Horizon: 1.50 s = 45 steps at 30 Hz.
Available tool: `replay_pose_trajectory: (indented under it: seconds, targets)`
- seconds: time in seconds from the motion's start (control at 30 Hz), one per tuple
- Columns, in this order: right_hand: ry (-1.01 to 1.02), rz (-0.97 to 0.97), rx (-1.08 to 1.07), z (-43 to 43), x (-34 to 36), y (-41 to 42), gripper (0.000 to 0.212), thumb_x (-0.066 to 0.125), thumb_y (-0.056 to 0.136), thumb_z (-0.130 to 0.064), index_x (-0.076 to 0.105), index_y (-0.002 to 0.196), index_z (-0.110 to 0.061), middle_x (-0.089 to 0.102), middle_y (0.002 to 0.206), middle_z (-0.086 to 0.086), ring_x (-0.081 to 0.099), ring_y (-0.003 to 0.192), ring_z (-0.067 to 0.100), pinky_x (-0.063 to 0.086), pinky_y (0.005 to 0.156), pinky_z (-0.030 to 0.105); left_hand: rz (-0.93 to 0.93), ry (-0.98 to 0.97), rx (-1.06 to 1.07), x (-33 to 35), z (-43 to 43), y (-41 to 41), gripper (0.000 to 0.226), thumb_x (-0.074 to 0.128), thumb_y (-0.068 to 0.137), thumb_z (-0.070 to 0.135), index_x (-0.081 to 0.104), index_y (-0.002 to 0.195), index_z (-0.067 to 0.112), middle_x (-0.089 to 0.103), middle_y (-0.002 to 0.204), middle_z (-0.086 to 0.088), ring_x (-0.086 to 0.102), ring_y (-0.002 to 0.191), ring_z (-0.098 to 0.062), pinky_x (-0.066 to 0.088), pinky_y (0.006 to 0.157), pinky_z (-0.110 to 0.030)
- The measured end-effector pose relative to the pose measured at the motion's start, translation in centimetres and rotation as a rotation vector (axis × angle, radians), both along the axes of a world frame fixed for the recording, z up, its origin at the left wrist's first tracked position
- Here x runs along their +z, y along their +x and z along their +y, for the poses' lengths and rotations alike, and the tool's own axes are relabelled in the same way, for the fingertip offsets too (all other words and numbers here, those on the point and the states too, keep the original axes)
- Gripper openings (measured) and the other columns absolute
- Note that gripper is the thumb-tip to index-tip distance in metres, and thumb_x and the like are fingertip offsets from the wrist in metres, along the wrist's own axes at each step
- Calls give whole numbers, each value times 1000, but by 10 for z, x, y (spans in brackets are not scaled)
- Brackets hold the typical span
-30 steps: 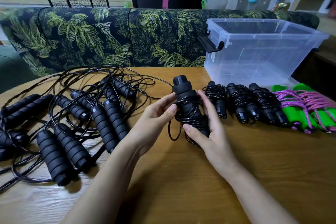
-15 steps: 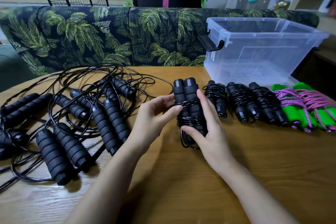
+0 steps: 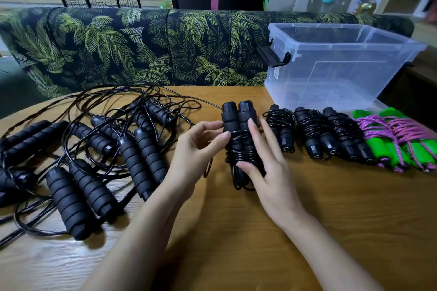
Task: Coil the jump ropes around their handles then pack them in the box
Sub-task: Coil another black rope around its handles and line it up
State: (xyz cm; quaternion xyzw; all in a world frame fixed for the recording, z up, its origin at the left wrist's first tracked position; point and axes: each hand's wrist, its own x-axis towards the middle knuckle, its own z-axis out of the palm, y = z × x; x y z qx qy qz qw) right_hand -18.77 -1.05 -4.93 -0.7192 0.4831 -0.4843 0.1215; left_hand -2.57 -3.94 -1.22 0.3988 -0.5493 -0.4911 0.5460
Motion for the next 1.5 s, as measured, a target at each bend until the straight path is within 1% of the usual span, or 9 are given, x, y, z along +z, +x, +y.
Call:
replay_pose_trajectory:
  seconds: [0.13,0.27,0.47,0.63,0.87,1.03,1.2,1.33,1.5]
  targets:
    - [-40,289,-113,6,1,12,76,55,94,-39,9,155,-40,-11,164,-12,24,147,18,56,86,36,-11,-7,98,-5,2,-8,19,76,83,11,69,99,18,74,88,3,68,86,-3,51,75,-17]
    - [31,353,-184,5,1,12,101,72,81,-43,2,154,-40,-17,163,-15,31,142,20,59,74,38,-18,6,90,-5,3,-11,23,78,80,8,70,101,13,74,87,1,68,83,-5,53,73,-18]
    - [97,78,-11,-1,-2,1,94,75,84,-23,14,155,-36,-8,162,-25,11,149,1,42,103,28,-100,-8,54,-4,3,-7,27,77,82,7,72,107,13,75,92,-1,70,84,-9,55,76,-22]
    - [149,291,-196,3,3,6,113,82,73,-42,5,155,-41,-14,160,-26,22,145,12,52,86,41,-124,-17,66,-7,4,-10,28,78,81,9,72,107,15,75,89,2,70,81,-11,56,75,-24]
    - [-21,282,-317,-1,-8,2,101,83,76,-28,20,155,-30,20,158,-2,44,134,26,58,74,40,-245,-79,-58,-10,3,-12,42,75,84,3,64,119,23,71,110,3,68,100,-2,53,84,-17]
    - [-4,89,-200,-5,-9,-4,95,82,76,-20,28,154,-25,26,160,-7,37,142,15,40,105,23,-207,-93,-69,-6,0,-7,37,69,89,5,65,122,21,73,106,0,68,98,-5,45,65,-7]
    - [-21,-51,-118,-3,-6,-3,88,82,74,-13,38,150,-17,33,158,-1,34,143,8,23,109,7,-75,-36,-70,-6,-4,-3,36,73,84,19,60,117,26,74,105,-7,72,94,-21,48,81,-42]
    - [-27,-147,-57,0,-1,2,79,78,74,-19,44,145,-16,38,155,-1,35,141,1,30,114,21,-55,-30,-89,-5,-6,0,41,69,85,15,58,124,18,73,112,-3,68,100,-5,50,75,-16]
    - [77,-302,77,7,7,5,77,78,74,-18,44,142,-32,38,154,-14,36,140,2,41,110,48,-4,16,-193,-7,-8,4,63,64,81,22,47,141,13,66,127,-2,63,116,-7,50,87,-17]
